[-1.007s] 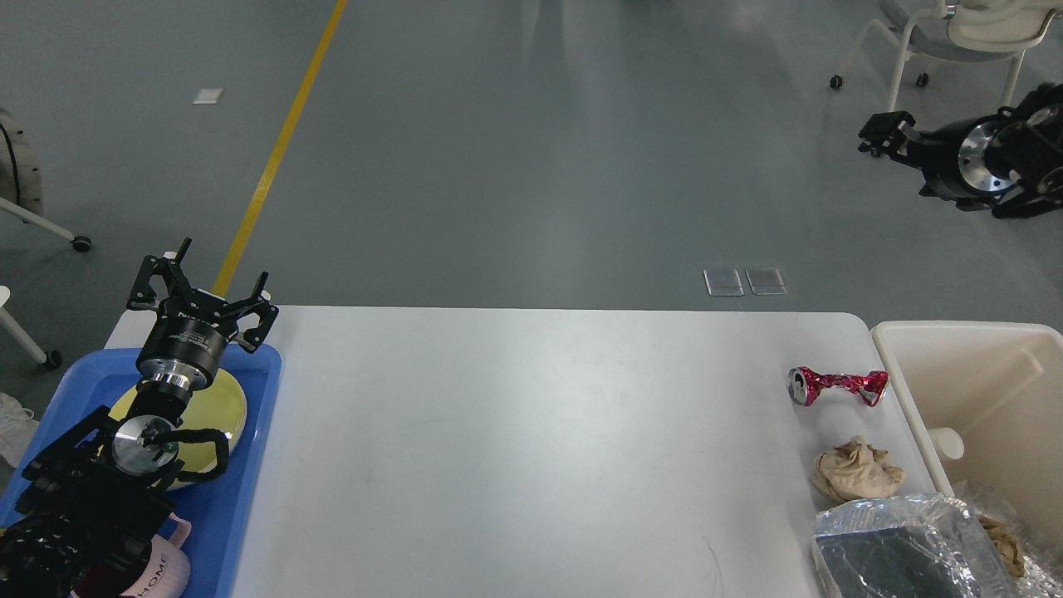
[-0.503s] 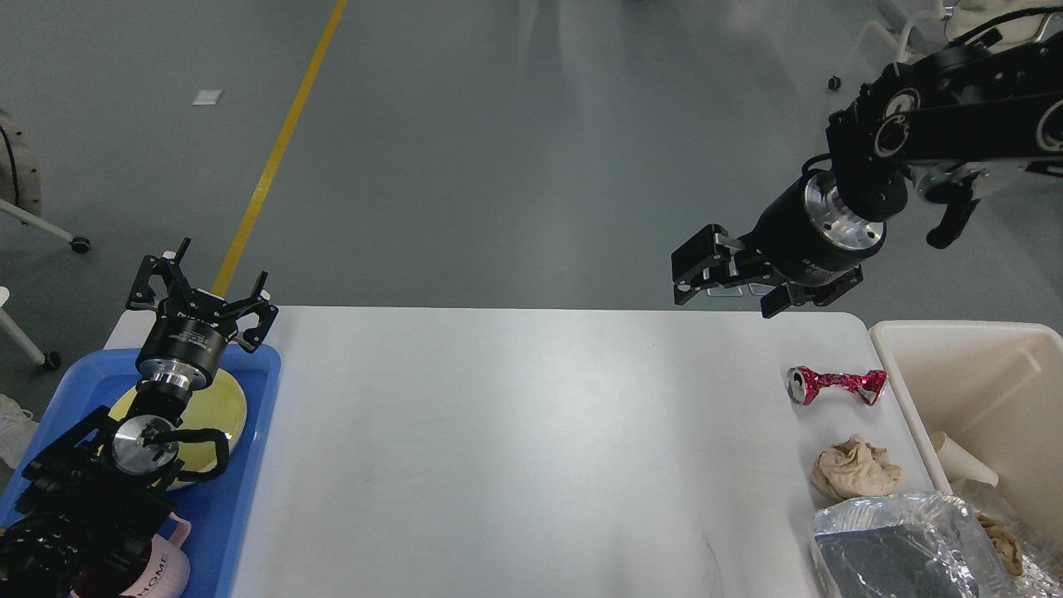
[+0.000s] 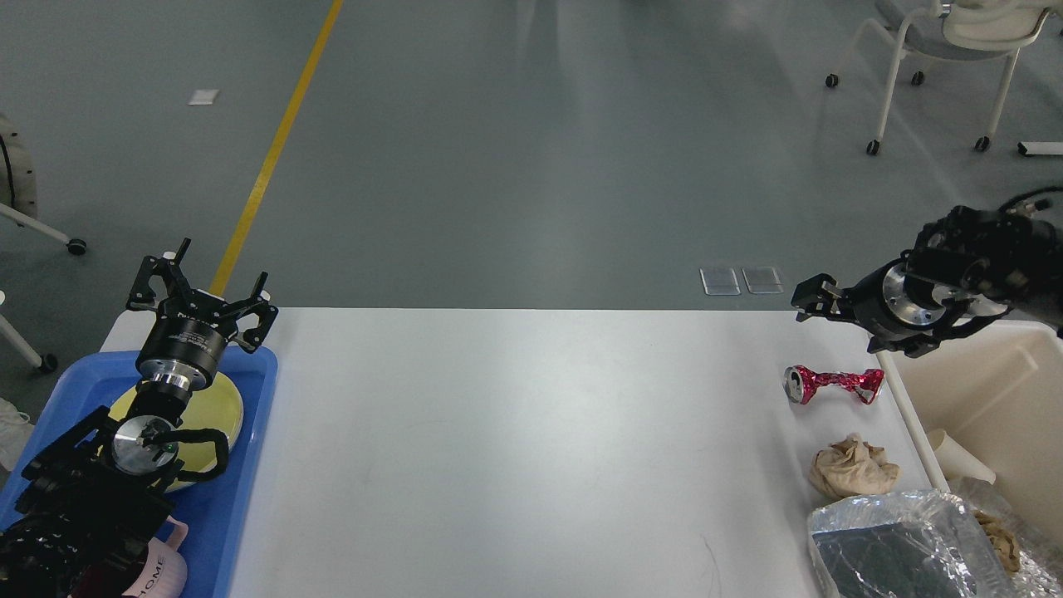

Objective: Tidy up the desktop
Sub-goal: 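Lower the right gripper onto the red can and grasp it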

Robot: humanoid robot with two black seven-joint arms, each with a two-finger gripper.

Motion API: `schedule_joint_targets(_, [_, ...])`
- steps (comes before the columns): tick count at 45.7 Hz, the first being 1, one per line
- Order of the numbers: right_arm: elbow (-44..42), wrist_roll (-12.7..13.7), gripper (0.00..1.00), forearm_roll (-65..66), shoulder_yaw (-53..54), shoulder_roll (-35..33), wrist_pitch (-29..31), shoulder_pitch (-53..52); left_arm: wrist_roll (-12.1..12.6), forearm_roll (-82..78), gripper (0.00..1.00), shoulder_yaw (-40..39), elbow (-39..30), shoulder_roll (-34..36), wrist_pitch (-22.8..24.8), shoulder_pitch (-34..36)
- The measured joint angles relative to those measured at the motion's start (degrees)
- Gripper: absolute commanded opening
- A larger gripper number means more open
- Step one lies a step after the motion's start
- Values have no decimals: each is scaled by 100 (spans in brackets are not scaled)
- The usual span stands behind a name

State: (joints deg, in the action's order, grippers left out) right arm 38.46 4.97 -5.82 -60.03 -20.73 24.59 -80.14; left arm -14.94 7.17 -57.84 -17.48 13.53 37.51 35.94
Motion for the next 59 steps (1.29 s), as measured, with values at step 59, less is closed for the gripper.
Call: schedule_joint_targets(59, [-2865,1022,70,-3027,3217,1062,-2222,2993,0,3,98,0,0,0,-6,1])
